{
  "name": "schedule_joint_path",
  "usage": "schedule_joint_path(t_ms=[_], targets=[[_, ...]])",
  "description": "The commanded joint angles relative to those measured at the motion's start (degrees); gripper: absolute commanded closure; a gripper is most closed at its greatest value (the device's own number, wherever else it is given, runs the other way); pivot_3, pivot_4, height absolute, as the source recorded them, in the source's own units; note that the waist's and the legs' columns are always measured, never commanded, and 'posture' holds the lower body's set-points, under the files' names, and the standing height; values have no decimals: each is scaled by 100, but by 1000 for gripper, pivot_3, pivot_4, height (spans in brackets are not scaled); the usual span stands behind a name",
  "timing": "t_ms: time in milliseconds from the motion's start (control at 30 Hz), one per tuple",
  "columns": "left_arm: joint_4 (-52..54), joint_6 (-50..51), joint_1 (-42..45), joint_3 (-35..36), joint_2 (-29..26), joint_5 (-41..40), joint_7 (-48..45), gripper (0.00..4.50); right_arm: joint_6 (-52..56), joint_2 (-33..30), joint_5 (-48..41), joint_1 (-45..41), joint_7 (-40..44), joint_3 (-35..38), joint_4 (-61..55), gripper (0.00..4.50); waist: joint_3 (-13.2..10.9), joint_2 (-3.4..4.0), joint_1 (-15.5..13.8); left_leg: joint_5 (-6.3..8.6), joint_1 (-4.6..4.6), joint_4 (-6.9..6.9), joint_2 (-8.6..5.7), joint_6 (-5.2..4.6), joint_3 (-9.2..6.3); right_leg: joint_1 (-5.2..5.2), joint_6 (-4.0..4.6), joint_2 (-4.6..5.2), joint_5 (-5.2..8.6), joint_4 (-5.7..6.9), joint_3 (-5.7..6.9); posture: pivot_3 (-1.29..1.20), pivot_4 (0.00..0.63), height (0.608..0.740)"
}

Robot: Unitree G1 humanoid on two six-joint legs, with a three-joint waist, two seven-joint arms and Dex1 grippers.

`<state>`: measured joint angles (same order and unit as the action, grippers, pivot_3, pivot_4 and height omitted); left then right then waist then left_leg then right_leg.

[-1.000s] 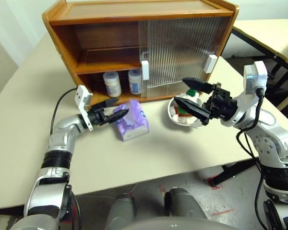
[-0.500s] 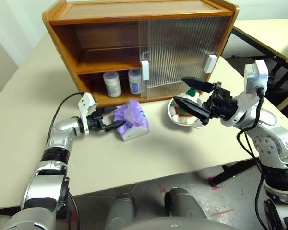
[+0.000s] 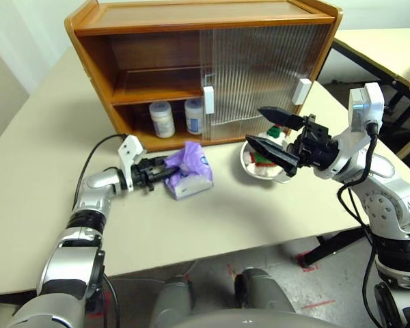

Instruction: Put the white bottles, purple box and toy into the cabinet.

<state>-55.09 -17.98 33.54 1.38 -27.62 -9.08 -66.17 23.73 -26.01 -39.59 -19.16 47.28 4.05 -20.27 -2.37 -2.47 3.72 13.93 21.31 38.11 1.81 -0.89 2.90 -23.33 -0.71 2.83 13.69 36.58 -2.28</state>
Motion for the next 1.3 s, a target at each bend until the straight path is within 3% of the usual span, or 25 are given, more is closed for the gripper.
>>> schedule_joint_path(t_ms=[33, 100, 300, 467, 633, 767, 933, 1300], targets=[[-83, 77, 26, -17, 43, 16, -126, 4036, -32, 13, -12, -63, 45, -31, 37, 0, 0, 0, 0, 0, 0, 0, 0, 0, 0, 0, 0, 0, 0, 0, 0, -76, 0, 740], [23, 297, 37, 84, 14, -163, -299, 4472, -42, 17, -4, -73, 61, -35, 58, 0, 0, 0, 1, 0, 0, 0, 0, 0, 0, -1, 0, -1, 1, -1, 0, -71, 0, 740], [1060, 1316, 10, 392, -211, -810, -798, 4472, -82, 53, 41, -78, 122, -72, 137, 0, -1, -1, 8, 0, 7, 0, 1, -1, 0, -5, 0, -3, 2, -3, 2, -58, 0, 740], [2678, 3189, -19, 820, -512, -1795, -717, 4472, -154, 122, 102, -123, 212, -148, 302, 0, -2, -1, 14, -1, 6, -2, 4, -3, -3, -5, 1, -4, 2, -2, -1, -26, 0, 740], [3416, 4109, 262, 1355, -634, -2235, 246, 4472, -221, 225, 152, -231, 295, -217, 453, 0, -2, 0, -20, -2, 1, -2, 3, -3, -7, -3, -2, -5, 4, 3, -1, -1, 0, 740], [3487, 4208, 499, 1603, -499, -2073, 1413, 4472, -247, 295, 193, -299, 331, -252, 531, 0, -2, 0, -61, -2, -1, 0, 1, -4, -10, -3, -3, -4, 4, 10, -1, 7, 0, 740], [3836, 4073, 695, 1453, -10, -1542, 2989, 4472, -241, 328, 208, -344, 335, -246, 549, 0, -2, -1, -177, -2, -2, 0, -1, -3, -8, -2, -3, -3, 3, 10, -4, -1, 0, 740], [3940, 4041, 1257, 1520, 943, -1092, 5280, 4472, -229, 345, 203, -192, 215, -189, 380, 0, -3, -5, -196, 1, 4, 1, -6, 2, -10, -2, -4, 0, 2, 9, -1, -31, 0, 740]])
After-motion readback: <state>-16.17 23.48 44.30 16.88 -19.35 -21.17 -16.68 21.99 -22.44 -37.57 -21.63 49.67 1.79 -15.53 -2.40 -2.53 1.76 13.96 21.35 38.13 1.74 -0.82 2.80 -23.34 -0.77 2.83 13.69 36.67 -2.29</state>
